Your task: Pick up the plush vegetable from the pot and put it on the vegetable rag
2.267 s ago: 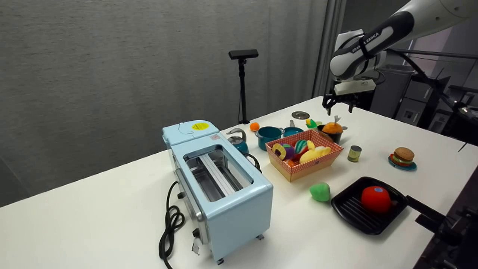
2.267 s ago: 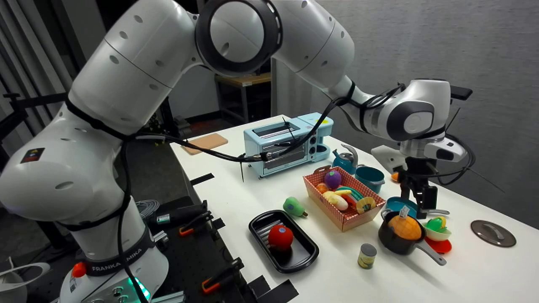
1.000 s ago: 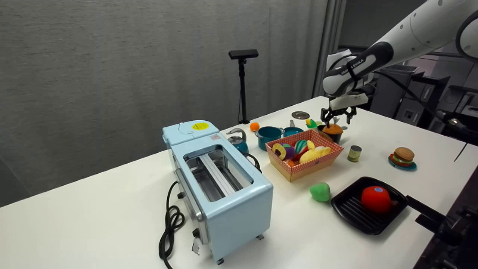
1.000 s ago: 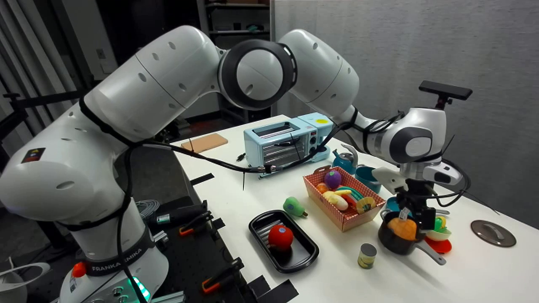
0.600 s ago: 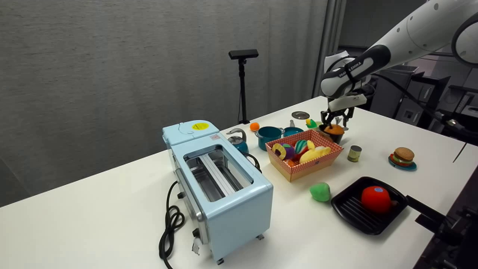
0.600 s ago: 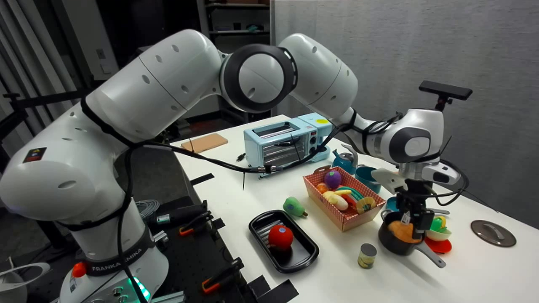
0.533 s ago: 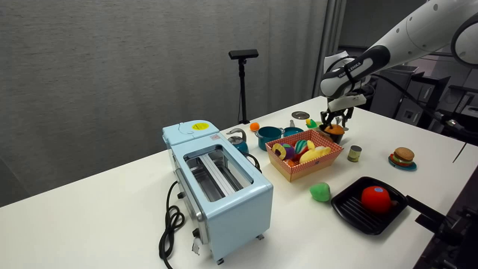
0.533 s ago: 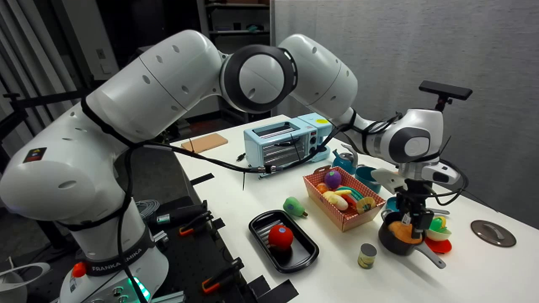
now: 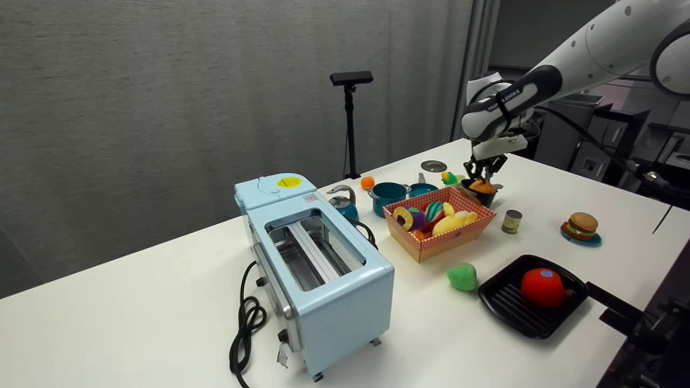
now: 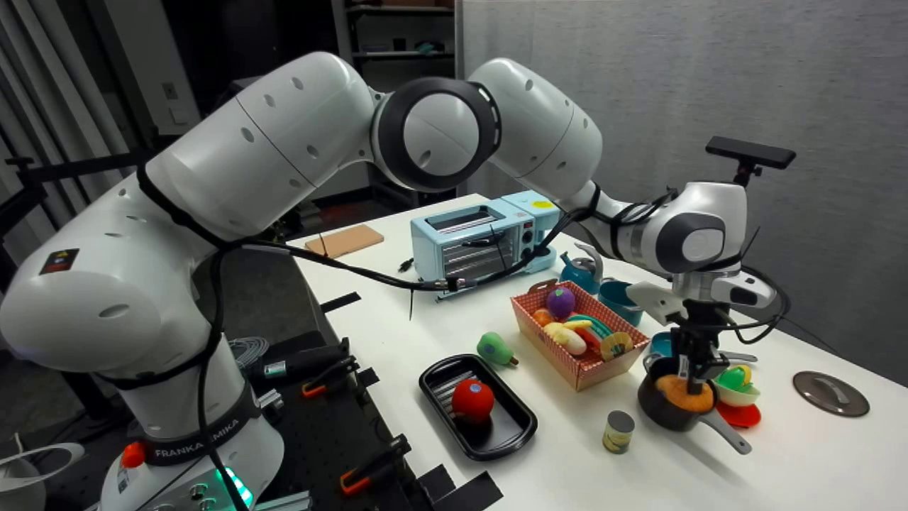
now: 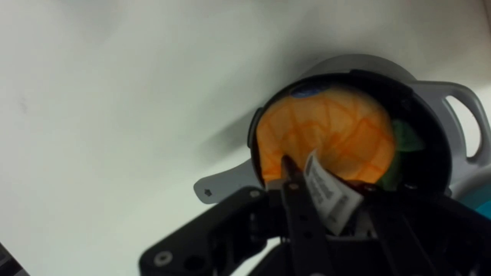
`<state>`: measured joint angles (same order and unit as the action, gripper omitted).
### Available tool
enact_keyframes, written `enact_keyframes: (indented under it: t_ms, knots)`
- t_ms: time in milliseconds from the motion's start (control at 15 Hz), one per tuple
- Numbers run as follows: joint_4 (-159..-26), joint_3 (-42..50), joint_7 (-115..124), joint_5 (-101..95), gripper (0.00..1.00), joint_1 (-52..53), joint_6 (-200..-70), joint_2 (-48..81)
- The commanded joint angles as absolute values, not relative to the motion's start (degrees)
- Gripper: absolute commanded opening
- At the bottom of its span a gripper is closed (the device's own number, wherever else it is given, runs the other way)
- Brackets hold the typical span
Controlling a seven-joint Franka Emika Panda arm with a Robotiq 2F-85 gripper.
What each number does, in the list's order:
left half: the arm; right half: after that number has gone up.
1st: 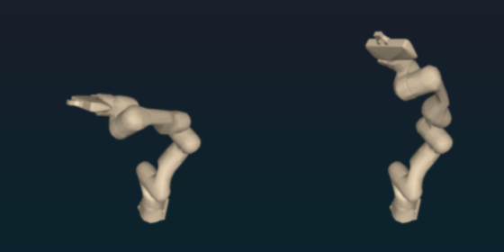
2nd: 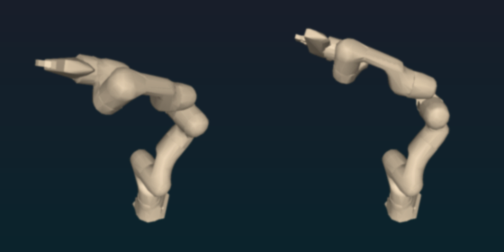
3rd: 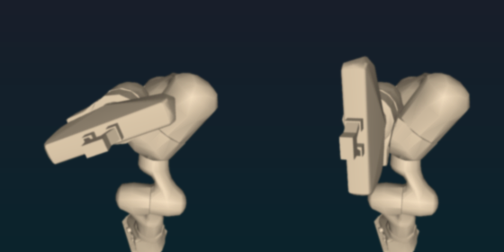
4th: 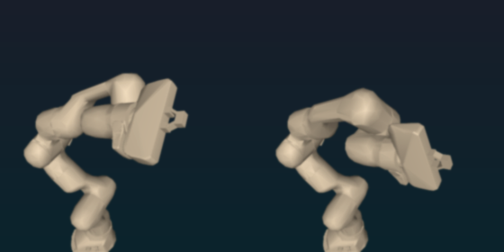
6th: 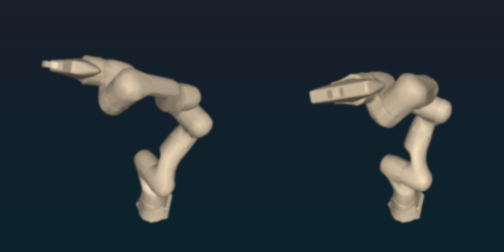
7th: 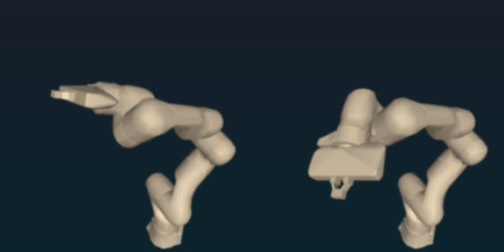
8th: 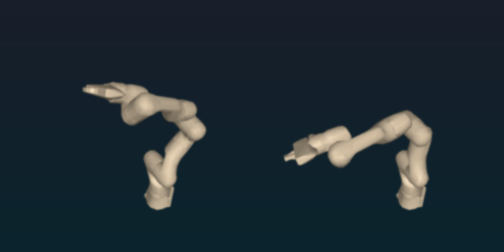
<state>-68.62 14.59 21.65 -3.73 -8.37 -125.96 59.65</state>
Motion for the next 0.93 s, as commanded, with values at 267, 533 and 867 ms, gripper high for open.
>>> enact_keyframes:
  t_ms: [267, 533, 867]
  knots:
    - [-72.42, 15.54, 22.24, -4.74, 0.02, -6.97, -126.32, 55.33]
    - [-78.09, 16.15, 22.23, -5.89, 0.02, -5.9, -127.45, 50.93]
    - [-87.53, 16.74, 22.42, -8.02, 0.02, -4.12, -129.37, 43.79]
